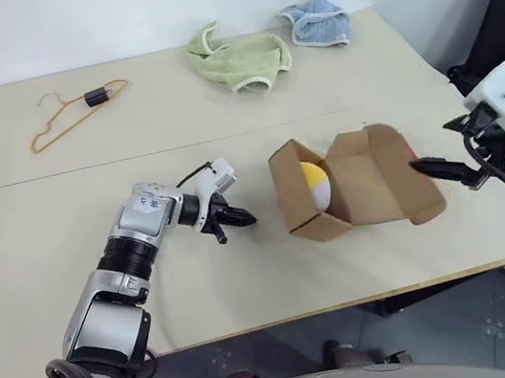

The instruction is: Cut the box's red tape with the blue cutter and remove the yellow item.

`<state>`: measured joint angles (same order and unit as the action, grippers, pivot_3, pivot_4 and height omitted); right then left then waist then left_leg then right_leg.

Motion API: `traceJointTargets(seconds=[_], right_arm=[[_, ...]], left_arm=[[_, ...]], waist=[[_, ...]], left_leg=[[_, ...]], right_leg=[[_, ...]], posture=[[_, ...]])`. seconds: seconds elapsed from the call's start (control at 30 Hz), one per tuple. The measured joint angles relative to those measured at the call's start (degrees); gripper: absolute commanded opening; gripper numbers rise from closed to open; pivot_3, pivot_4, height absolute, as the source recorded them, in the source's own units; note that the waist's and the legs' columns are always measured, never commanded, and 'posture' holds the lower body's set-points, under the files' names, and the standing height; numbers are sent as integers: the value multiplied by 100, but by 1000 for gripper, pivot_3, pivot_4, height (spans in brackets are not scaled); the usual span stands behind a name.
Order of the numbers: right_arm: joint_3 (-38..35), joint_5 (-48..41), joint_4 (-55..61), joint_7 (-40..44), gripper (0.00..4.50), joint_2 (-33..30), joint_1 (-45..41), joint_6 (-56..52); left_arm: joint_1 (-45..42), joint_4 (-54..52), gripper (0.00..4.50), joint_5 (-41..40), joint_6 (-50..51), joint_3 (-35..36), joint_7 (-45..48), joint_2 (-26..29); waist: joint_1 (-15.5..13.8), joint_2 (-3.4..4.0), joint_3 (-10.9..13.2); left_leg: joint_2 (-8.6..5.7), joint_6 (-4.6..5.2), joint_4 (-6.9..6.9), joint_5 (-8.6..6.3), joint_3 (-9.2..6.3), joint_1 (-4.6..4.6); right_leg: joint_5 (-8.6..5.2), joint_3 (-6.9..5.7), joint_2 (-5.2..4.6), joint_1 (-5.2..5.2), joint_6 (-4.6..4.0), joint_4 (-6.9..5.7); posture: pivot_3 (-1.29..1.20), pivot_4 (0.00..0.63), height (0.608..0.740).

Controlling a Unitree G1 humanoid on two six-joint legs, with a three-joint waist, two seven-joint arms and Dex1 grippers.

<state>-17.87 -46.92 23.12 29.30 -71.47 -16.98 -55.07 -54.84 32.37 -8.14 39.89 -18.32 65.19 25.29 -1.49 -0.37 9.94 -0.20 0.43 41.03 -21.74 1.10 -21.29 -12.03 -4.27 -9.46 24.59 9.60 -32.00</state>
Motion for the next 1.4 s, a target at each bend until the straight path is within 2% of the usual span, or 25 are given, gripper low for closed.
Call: traceJointTargets(seconds=[0.2, 0.27, 0.37, 0.53, 0.77, 0.93, 1.03, 1.13, 1.27, 1.4], right_arm=[[-470, -92, 401, 124, 4446, 67, -12, -201], [-582, -143, 522, 145, 4446, 118, -4, -270], [-631, -149, 741, 154, 4446, 286, 113, -328], [-595, -134, 851, 64, 4446, 566, 157, -396], [-1238, -59, 1145, -4, 4446, 993, 717, -351], [-1942, 35, 1582, -16, 4446, 1333, 1366, -347], [-2150, 26, 1827, -140, 4500, 1486, 1496, -375], [-2253, 15, 2019, -255, 4500, 1631, 1634, -409], [-2363, -15, 2215, -404, 4500, 1718, 1781, -516], [-2587, -94, 2377, -463, 4500, 1736, 1837, -614]], left_arm=[[-244, 310, 0, 13, -52, 171, -48, 3], [-531, 403, 0, -9, -55, 301, -41, 1], [-1432, 467, 0, -144, -136, 613, 51, -183], [-2532, 697, 0, -448, -407, 945, 227, -920], [-2708, 1407, 0, -421, -919, 724, 570, -1793], [-2942, 2763, 0, 107, -1852, 533, 195, -2629], [-3179, 3386, 574, 378, -2196, 518, -130, -3051], [-3366, 3766, 1529, 675, -2512, 431, -515, -3329], [-3393, 4090, 2772, 1139, -2872, 324, -1061, -3380], [-3419, 4133, 4022, 1396, -3059, 302, -1055, -3309]], waist=[[-1, -2, 3], [-17, -5, 5], [-86, -24, 17], [-143, -21, 15], [-138, -21, 17], [-187, -22, 18], [-174, -22, 17], [-163, -20, 17], [-161, -20, 17], [-168, -19, 17]], left_leg=[[0, -1, 1, 0, 0, -2], [0, -1, 1, 0, -2, -3], [-5, 1, 6, -3, -4, -11], [-7, 8, 2, -11, 5, -7], [-5, 9, 0, -11, 20, -1], [-5, 14, 4, -14, 21, -2], [-3, 15, 1, -15, 20, -2], [-3, 16, 1, -16, 21, -1], [-2, 16, 0, -16, 20, 3], [-2, 15, 1, -18, 20, 2]], right_leg=[[1, 0, 0, 1, 1, -1], [1, 0, 0, 1, 1, -1], [2, -4, -2, 0, 3, 1], [1, -5, -2, 0, 2, 9], [3, -5, -2, -2, 6, 13], [9, -4, -3, -6, 16, 23], [9, -5, -3, -4, 16, 23], [9, -3, -3, -4, 16, 24], [9, -4, -3, -3, 16, 23], [9, -4, -3, -4, 16, 23]], posture=[[0, 150, 740], [0, 150, 740], [0, 150, 740], [0, 150, 740], [0, 150, 740], [0, 150, 740], [0, 150, 740], [0, 150, 740], [0, 150, 740], [0, 150, 740]])
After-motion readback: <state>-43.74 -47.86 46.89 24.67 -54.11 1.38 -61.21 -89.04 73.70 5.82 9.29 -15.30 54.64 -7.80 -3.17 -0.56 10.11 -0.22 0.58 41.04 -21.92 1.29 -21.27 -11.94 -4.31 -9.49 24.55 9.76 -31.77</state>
